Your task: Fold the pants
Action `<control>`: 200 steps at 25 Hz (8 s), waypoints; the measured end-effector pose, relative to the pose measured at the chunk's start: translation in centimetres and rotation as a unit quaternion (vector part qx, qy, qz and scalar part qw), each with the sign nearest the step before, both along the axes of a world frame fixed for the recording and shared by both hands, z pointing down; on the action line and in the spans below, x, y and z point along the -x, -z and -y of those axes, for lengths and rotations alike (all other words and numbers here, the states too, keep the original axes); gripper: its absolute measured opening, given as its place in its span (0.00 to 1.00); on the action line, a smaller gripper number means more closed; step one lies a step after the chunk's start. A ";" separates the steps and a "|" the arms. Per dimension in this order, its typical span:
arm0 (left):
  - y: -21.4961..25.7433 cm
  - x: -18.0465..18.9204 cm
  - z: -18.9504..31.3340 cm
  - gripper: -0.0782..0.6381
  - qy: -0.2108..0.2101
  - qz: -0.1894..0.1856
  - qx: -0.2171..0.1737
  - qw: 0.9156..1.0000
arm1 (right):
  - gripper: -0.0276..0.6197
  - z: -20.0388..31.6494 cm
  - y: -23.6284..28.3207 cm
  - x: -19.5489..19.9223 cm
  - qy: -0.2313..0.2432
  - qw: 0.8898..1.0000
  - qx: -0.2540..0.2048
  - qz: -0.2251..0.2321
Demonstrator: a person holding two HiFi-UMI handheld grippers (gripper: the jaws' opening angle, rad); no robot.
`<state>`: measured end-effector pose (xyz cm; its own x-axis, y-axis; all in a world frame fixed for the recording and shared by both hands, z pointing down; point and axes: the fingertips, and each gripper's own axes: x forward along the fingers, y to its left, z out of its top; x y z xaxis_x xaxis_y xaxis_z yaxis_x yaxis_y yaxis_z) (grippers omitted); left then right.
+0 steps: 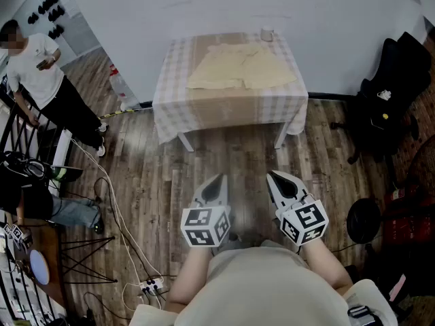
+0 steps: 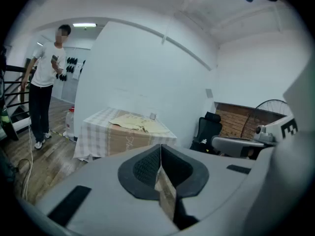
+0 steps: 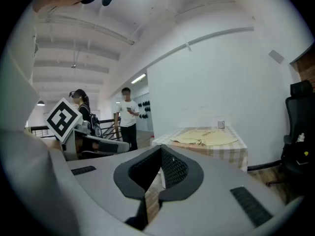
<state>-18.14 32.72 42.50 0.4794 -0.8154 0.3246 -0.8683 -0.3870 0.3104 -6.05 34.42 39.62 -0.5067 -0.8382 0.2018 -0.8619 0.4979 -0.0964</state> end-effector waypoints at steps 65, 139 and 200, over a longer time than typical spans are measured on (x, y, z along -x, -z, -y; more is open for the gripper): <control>-0.2 -2.7 26.5 0.12 0.089 0.004 0.020 0.996 | 0.04 28.9 1.0 -4.4 0.087 0.996 -0.008 -0.009; -20.8 14.7 52.0 0.23 0.077 0.131 0.248 0.957 | 0.04 55.0 -5.3 12.9 0.095 0.993 0.050 -0.051; -5.1 -18.7 54.9 0.13 0.086 -0.001 0.098 0.991 | 0.04 56.4 -3.3 -18.6 0.090 0.995 0.038 0.010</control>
